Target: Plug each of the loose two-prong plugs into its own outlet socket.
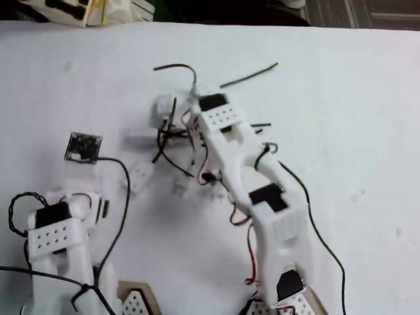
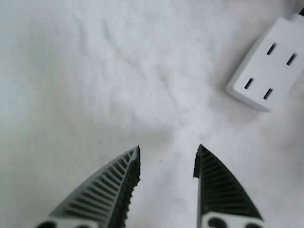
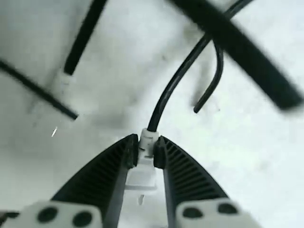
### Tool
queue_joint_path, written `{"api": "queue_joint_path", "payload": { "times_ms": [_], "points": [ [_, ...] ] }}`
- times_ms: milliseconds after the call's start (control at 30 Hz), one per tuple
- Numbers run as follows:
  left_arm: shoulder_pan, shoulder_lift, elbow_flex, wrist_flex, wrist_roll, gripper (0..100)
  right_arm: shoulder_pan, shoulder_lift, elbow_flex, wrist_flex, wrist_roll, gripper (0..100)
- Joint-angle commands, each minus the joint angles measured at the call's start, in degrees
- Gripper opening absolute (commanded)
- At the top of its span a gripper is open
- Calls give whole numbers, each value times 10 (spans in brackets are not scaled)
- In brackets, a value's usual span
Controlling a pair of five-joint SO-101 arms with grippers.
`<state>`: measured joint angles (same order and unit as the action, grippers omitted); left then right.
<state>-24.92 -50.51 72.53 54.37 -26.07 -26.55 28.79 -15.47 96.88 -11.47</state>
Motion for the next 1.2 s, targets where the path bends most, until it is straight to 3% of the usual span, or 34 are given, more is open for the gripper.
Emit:
{"api": "queue_joint_path", "payload": {
  "times_ms": [0, 167, 400, 500, 900, 1167],
  "points": [
    [-3, -14, 1, -9, -4, 196, 15, -114, 1, 13, 67, 18],
    [-3, -14, 1, -9, -4, 196, 29, -221, 45, 13, 141, 18],
    [-3, -14, 8, -12, -4, 196, 35, -284, 134, 13, 352, 18],
    [-3, -14, 9, -12, -4, 196, 54, -287, 166, 13, 401, 18],
    [-3, -14, 9, -12, -4, 196, 190, -447, 145, 12, 416, 18],
    [-3, -14, 9, -12, -4, 196, 240, -587, 111, 12, 416, 18]
  ]
}}
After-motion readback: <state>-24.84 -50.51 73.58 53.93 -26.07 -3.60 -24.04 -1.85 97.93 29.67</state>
